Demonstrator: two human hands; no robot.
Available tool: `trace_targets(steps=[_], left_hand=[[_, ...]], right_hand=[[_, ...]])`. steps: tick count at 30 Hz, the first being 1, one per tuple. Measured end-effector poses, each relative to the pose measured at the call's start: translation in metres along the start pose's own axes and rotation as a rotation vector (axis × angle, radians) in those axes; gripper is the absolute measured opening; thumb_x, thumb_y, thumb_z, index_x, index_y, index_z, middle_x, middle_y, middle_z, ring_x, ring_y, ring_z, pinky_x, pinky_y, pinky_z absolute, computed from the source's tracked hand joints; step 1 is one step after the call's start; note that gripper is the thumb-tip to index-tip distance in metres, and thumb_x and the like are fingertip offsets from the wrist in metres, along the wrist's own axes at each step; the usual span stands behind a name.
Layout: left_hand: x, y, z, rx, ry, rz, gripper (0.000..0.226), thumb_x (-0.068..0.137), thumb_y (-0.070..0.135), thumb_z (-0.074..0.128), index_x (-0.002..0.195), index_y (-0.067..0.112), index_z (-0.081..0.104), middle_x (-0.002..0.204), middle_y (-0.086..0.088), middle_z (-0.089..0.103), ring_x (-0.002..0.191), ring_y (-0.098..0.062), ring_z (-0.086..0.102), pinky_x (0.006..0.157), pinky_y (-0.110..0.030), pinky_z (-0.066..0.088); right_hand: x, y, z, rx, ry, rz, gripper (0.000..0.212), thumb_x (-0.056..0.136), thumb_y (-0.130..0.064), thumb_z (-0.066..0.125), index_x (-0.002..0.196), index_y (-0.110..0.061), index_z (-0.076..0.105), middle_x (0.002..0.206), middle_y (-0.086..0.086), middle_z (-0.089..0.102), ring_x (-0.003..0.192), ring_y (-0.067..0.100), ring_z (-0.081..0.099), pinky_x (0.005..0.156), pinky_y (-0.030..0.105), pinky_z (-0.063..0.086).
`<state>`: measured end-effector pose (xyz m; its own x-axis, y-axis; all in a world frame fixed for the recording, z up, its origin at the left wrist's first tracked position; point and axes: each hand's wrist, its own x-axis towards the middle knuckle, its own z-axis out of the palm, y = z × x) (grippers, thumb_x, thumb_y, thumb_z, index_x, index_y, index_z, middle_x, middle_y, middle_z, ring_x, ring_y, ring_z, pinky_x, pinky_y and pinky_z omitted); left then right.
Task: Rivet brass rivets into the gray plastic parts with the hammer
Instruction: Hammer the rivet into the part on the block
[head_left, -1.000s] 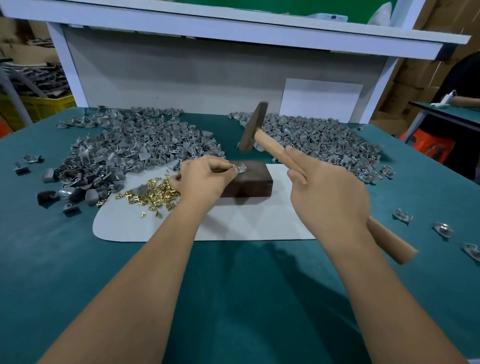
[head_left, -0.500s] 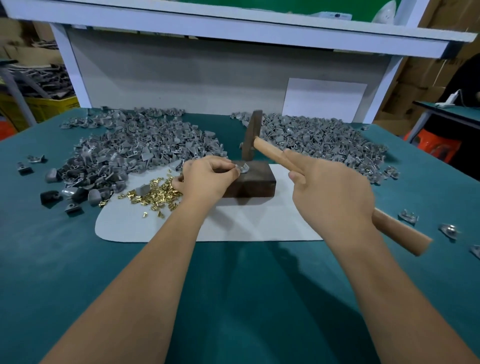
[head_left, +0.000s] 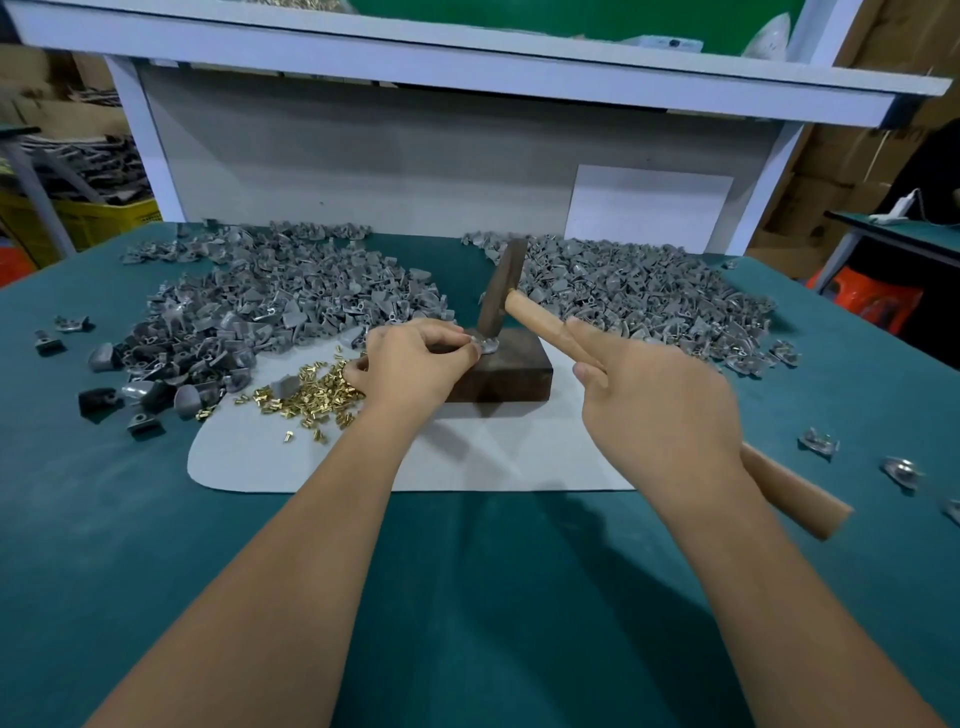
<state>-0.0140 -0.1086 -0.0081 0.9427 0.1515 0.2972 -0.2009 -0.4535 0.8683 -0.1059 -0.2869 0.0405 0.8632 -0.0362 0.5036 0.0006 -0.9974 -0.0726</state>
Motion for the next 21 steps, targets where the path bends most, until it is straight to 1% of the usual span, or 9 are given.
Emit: trace_targets(steps=[2,4,6,8,10,13,16,19,21], left_hand=[[-0.001,0.000,0.000,-0.026,-0.005,0.003,0.028,0.080,0.034,0.079,0.059,0.046,0.063,0.091,0.025,0.064,0.121,-0.018,0.052,0.109,-0.051,0.033],[0.000,-0.001,0.003,-0.038,0.015,-0.002,0.029,0.079,0.032,0.080,0.059,0.045,0.064,0.088,0.026,0.065,0.123,-0.016,0.051,0.110,-0.047,0.029],[0.000,-0.001,0.004,0.006,0.049,-0.023,0.029,0.078,0.035,0.080,0.057,0.045,0.064,0.084,0.029,0.063,0.123,-0.010,0.048,0.106,-0.042,0.024],[0.002,-0.003,0.004,-0.032,0.018,-0.011,0.030,0.078,0.033,0.081,0.056,0.045,0.064,0.086,0.028,0.064,0.122,-0.014,0.051,0.109,-0.044,0.028],[0.002,-0.003,0.004,-0.022,-0.001,-0.005,0.032,0.079,0.033,0.080,0.055,0.047,0.063,0.088,0.028,0.064,0.121,-0.016,0.053,0.109,-0.050,0.032],[0.001,-0.002,0.002,0.041,0.026,-0.006,0.030,0.078,0.039,0.078,0.054,0.047,0.062,0.087,0.031,0.062,0.122,-0.015,0.051,0.108,-0.052,0.029],[0.002,-0.006,0.003,-0.047,0.002,0.008,0.031,0.079,0.033,0.080,0.054,0.045,0.065,0.090,0.026,0.066,0.122,-0.017,0.053,0.111,-0.050,0.031],[0.002,-0.006,0.004,-0.043,-0.003,0.013,0.032,0.079,0.033,0.080,0.054,0.046,0.065,0.091,0.025,0.067,0.122,-0.017,0.053,0.110,-0.050,0.032],[0.002,-0.004,0.004,-0.016,-0.002,0.012,0.037,0.079,0.035,0.079,0.050,0.051,0.064,0.091,0.028,0.066,0.120,-0.018,0.055,0.108,-0.050,0.035]], right_hand=[[0.004,0.000,-0.004,0.008,0.012,0.008,0.040,0.096,-0.035,0.047,0.133,-0.048,0.044,0.090,0.001,0.068,0.081,0.028,0.062,0.057,0.031,0.031],[0.006,-0.001,-0.006,0.031,0.078,0.025,0.039,0.095,-0.034,0.048,0.132,-0.046,0.046,0.084,0.002,0.067,0.073,0.030,0.061,0.053,0.030,0.030],[0.004,-0.004,-0.005,0.045,0.115,0.039,0.040,0.095,-0.033,0.049,0.133,-0.045,0.046,0.075,0.002,0.063,0.065,0.029,0.055,0.051,0.030,0.029],[-0.001,-0.007,-0.002,0.004,0.064,0.006,0.039,0.096,-0.033,0.047,0.132,-0.045,0.045,0.068,0.000,0.052,0.061,0.025,0.044,0.049,0.029,0.026],[-0.002,-0.008,0.000,-0.020,0.012,-0.019,0.036,0.096,-0.032,0.046,0.130,-0.044,0.045,0.073,0.000,0.057,0.063,0.022,0.039,0.050,0.029,0.024],[0.006,-0.005,-0.005,0.048,0.028,0.008,0.031,0.094,-0.031,0.049,0.123,-0.041,0.052,0.083,-0.001,0.067,0.066,0.025,0.048,0.052,0.029,0.028],[0.006,-0.003,-0.004,0.078,0.075,0.035,0.038,0.095,-0.033,0.048,0.131,-0.043,0.048,0.087,0.002,0.069,0.076,0.030,0.061,0.056,0.030,0.032],[-0.003,-0.004,0.000,0.033,0.089,0.026,0.035,0.095,-0.034,0.046,0.129,-0.042,0.048,0.079,0.004,0.063,0.070,0.030,0.058,0.056,0.031,0.030],[-0.006,-0.005,0.002,0.001,0.062,-0.021,0.031,0.095,-0.033,0.046,0.125,-0.039,0.050,0.077,0.003,0.062,0.068,0.030,0.057,0.056,0.031,0.029]])
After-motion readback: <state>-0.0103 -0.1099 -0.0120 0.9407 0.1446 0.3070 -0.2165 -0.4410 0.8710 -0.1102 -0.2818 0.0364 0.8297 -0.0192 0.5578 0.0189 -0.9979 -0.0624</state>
